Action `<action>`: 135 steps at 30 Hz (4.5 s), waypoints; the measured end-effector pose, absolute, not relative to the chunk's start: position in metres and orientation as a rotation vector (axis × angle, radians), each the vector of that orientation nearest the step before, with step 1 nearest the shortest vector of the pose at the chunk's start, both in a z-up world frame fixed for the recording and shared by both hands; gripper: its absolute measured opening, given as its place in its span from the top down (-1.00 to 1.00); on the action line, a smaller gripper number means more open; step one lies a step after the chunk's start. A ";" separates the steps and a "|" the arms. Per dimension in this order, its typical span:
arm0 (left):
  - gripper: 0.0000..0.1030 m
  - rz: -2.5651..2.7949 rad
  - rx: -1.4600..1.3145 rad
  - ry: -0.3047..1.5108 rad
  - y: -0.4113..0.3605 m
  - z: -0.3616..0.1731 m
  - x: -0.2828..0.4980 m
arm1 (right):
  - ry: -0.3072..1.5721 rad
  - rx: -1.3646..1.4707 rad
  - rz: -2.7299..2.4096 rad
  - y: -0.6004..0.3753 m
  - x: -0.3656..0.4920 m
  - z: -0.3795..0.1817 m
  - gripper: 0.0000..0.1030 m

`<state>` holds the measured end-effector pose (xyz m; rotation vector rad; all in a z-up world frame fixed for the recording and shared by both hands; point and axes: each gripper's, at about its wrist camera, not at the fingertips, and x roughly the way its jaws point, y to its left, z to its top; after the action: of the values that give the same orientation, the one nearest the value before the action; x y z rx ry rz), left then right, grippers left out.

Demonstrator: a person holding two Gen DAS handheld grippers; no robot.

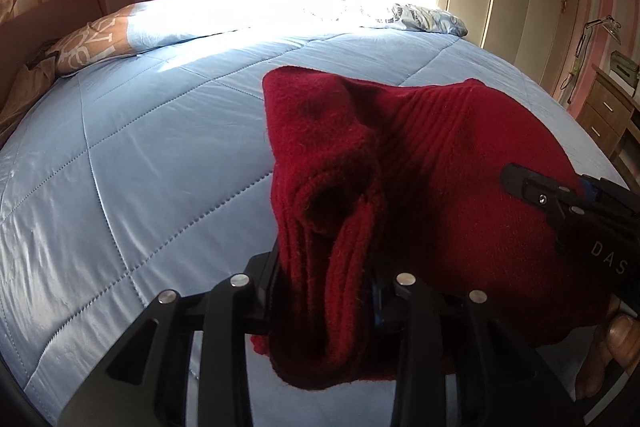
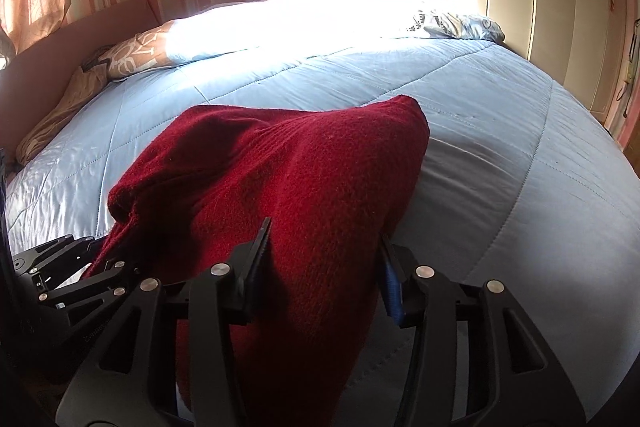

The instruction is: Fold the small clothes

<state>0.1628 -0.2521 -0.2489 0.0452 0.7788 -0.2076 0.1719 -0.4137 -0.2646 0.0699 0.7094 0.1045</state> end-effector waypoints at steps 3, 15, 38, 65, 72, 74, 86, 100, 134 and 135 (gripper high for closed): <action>-0.37 -0.129 -0.016 0.784 -0.241 -0.248 0.160 | 0.709 0.059 0.060 -0.415 0.170 -0.267 -0.49; -0.64 -0.124 0.015 0.788 -0.207 -0.240 0.145 | 0.606 0.110 -0.083 -0.418 0.110 -0.229 -0.82; -0.72 -0.081 0.041 0.798 -0.187 -0.262 0.139 | 0.840 0.005 -0.188 -0.399 0.125 -0.279 -0.86; -0.96 0.107 -0.004 0.603 0.013 -0.100 0.013 | 0.636 0.023 -0.022 -0.182 0.023 -0.104 -0.94; -0.96 0.092 -0.057 0.561 0.027 -0.090 -0.001 | 0.588 0.033 -0.028 -0.176 0.016 -0.097 -0.94; -0.96 0.088 -0.058 0.552 0.027 -0.089 -0.003 | 0.589 0.034 -0.045 -0.178 0.016 -0.096 -0.94; -0.96 0.069 -0.058 0.559 0.015 -0.087 -0.008 | 0.580 0.051 -0.053 -0.189 0.002 -0.096 -0.94; -0.96 0.067 -0.036 0.552 0.002 -0.084 -0.014 | 0.574 0.064 -0.053 -0.196 -0.005 -0.097 -0.94; -0.96 0.052 -0.006 0.528 -0.009 -0.087 -0.016 | 0.577 0.056 -0.046 -0.195 -0.004 -0.095 -0.94; -0.96 0.050 -0.013 0.529 -0.007 -0.087 -0.016 | 0.577 0.057 -0.046 -0.196 -0.004 -0.096 -0.94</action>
<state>-0.0158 -0.0075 -0.0867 -0.0135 0.5289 0.0495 -0.0039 -0.1957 -0.0956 0.0567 0.5774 -0.0457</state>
